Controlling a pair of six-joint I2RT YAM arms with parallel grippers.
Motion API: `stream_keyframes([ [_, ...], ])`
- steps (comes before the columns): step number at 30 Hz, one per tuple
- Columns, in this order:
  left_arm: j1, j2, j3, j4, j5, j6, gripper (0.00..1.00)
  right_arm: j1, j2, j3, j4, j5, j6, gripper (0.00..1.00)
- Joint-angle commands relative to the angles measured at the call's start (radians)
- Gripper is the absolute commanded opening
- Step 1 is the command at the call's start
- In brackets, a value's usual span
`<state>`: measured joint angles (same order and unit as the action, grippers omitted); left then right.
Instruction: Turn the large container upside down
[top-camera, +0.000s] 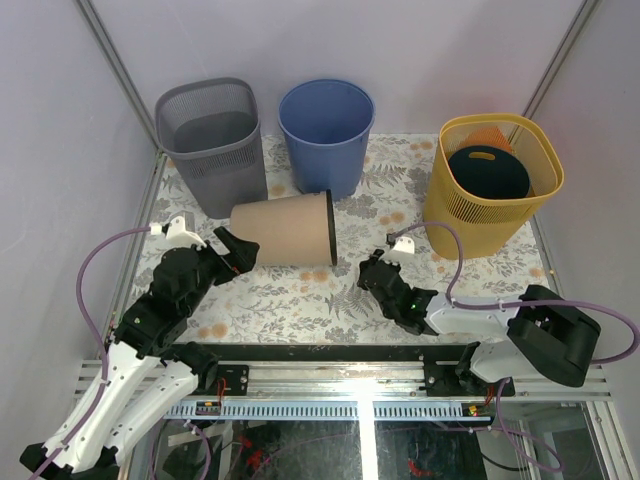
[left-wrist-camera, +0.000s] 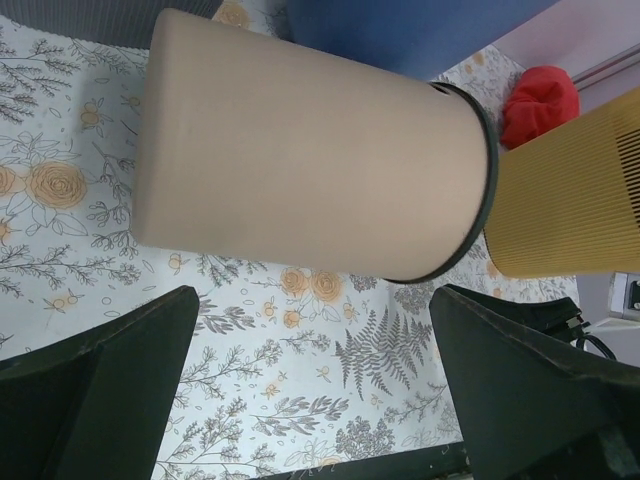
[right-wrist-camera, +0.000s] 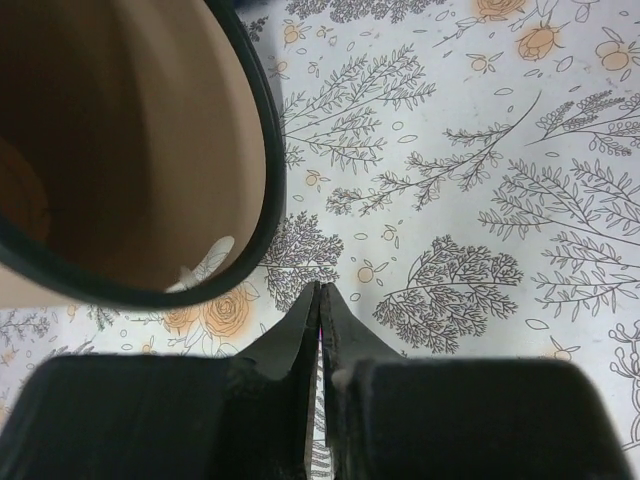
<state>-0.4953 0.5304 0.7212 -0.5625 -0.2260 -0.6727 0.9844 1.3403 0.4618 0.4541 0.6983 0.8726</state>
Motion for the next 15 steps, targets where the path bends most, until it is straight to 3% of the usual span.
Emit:
stream_keyframes([
  [1,0.006,-0.013,-0.026,0.024,-0.02,0.031,1.0,-0.001,0.021,0.077,0.006,0.023,-0.038,0.09],
  [5,0.006,-0.013,-0.057,0.051,-0.018,0.032,1.0,0.01,0.034,0.164,-0.047,0.012,-0.106,0.27],
  [8,0.006,0.025,-0.051,0.04,-0.024,0.026,1.0,0.034,0.058,0.28,-0.12,0.037,-0.157,0.35],
  [15,0.006,0.131,-0.046,0.012,-0.026,-0.001,1.0,0.077,0.134,0.49,-0.269,0.078,-0.196,0.39],
])
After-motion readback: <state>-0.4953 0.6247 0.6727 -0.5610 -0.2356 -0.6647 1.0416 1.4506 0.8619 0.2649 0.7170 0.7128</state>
